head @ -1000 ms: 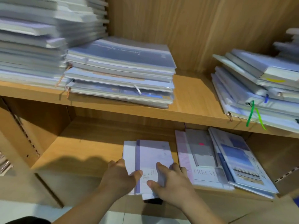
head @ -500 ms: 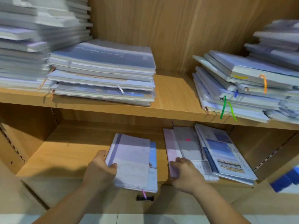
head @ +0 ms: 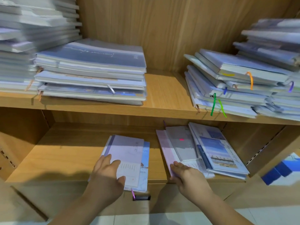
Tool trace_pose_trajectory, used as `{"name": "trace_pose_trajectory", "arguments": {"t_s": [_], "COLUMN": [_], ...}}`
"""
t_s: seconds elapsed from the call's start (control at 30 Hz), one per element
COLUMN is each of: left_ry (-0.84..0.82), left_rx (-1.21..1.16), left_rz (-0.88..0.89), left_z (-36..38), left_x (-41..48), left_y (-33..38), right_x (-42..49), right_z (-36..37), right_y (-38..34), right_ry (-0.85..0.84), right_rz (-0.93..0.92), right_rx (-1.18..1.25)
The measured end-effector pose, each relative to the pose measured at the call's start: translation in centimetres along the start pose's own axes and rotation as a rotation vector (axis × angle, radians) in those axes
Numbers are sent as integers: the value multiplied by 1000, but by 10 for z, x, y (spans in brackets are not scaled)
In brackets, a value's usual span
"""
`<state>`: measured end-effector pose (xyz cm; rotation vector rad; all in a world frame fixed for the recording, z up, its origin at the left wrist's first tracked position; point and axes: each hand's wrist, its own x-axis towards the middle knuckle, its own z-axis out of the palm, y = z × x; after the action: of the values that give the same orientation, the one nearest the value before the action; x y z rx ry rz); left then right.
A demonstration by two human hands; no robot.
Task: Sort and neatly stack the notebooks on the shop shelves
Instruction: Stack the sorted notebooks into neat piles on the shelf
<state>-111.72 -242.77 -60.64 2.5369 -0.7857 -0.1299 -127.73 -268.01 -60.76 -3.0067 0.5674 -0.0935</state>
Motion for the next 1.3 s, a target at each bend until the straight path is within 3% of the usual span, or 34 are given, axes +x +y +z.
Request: {"name": "trace_pose_trajectory", "arguments": {"t_s": [0.1,0.13,0.23,0.3,0.37,0.43,0.53,0.63,0.7,0.8,0.9,1.0,1.13,1.3], "left_ry": [189,164,-212,-315,-316,-294,-284,-266,-266,-210,-50,57,-18,-202], "left_rx": [-113,-224,-761,-965,-894,-850,-863,-962,-1081,-1151,-1175,-1184,-1141,-1056], "left_rz": [199,214,-142,-356,-428,-467,-448,-361,-297,-306,-328,-308,-319,-387], "left_z": [5,4,0,5,7,4,-4,-16,-25,-34,-40,-48,-40,-4], "left_x": [-6,-9,-7,-1,-1,-3,-3,-8,-18,-34,-42,-43,-44,-46], "left_y": [12,23,65,82,86,86,88,82,71,59,59,64,67,77], "right_x": [-9,-12,-21,-23,-20,-13,-2,3,3,-6,-17,-27,-27,-25], "right_z": [-16,-21,-31,-31,-31,-36,-40,-42,-41,-43,-46,-36,-22,-15], "right_y": [-11,-16,-40,-61,-70,-64,-40,-26,-21,-6,28,62,81,94], "right_ry": [292,375,460,299,-36,-188,-80,-186,-227,-107,67,64,72,126], "right_rz": [0,23,-53,-199,-257,-159,79,277,324,399,479,491,519,472], "right_rx": [168,217,346,399,527,549,316,344,451,550,389,259,266,47]}}
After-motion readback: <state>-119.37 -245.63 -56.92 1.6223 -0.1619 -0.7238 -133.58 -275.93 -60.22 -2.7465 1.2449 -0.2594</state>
